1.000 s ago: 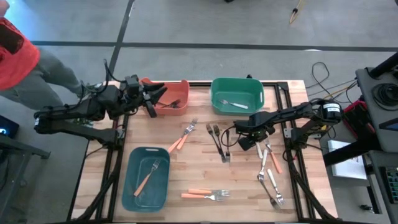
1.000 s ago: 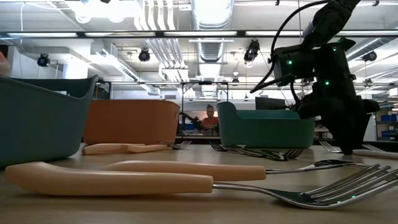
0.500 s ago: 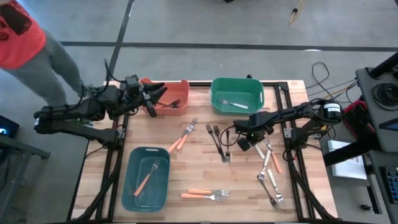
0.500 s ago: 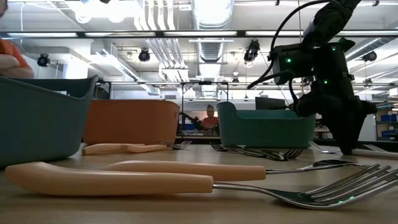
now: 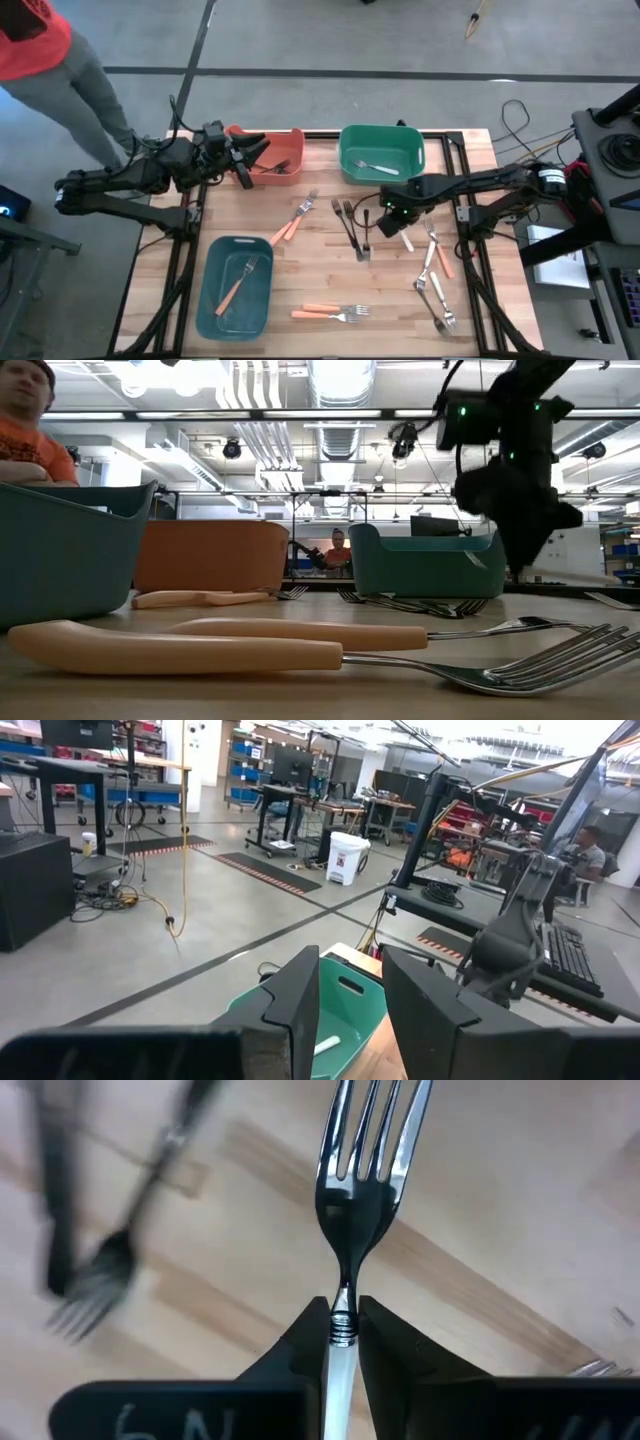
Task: Sort silverware by color (type)
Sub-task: Put the white fork into the green bin
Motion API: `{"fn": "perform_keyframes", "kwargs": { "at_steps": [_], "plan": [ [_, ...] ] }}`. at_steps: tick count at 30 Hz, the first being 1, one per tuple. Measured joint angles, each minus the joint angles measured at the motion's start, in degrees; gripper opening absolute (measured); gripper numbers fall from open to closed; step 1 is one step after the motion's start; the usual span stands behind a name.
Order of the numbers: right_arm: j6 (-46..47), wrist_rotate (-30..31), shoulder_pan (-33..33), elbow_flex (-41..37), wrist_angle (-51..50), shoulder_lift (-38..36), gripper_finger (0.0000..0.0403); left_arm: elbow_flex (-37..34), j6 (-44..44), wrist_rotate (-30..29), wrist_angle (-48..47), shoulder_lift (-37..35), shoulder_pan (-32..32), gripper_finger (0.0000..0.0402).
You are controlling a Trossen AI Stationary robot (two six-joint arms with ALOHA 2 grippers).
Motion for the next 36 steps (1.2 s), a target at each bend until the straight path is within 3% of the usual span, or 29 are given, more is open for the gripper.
{"fn": "perform_keyframes", "kwargs": {
  "at_steps": [4, 9, 15, 24, 31, 36],
  "plan": [
    [-1.64, -0.27, 0.42, 0.85, 0.43, -4.76, 0.0029, 0.00, 0.00, 0.00, -0.12, 0.05, 0.00, 0.0095],
    [-4.67, -0.88, 1.76, 1.64, 7.85, -11.05, 0.0029, -0.02, 0.00, 0.00, -0.77, 0.32, 0.00, 0.0095],
    [-10.08, 3.61, 1.99, 1.64, 27.82, -14.30, 0.0029, -0.02, -0.22, 0.00, -0.68, 0.44, 0.00, 0.0095],
    [-22.91, 8.92, -0.21, 1.67, 58.13, -9.64, 0.0028, -0.02, -1.70, 0.04, -0.85, 0.61, 0.00, 0.0095],
    [-31.23, 12.49, -3.62, 7.19, 55.07, -5.84, 0.0028, -0.02, -1.73, 0.04, -1.01, 0.61, 0.00, 0.0095],
    [-39.46, 12.46, -8.85, 17.57, 38.32, -1.28, 0.0028, -0.02, -1.73, 0.04, -1.05, 0.61, 0.00, 0.0095]
  ]
}}
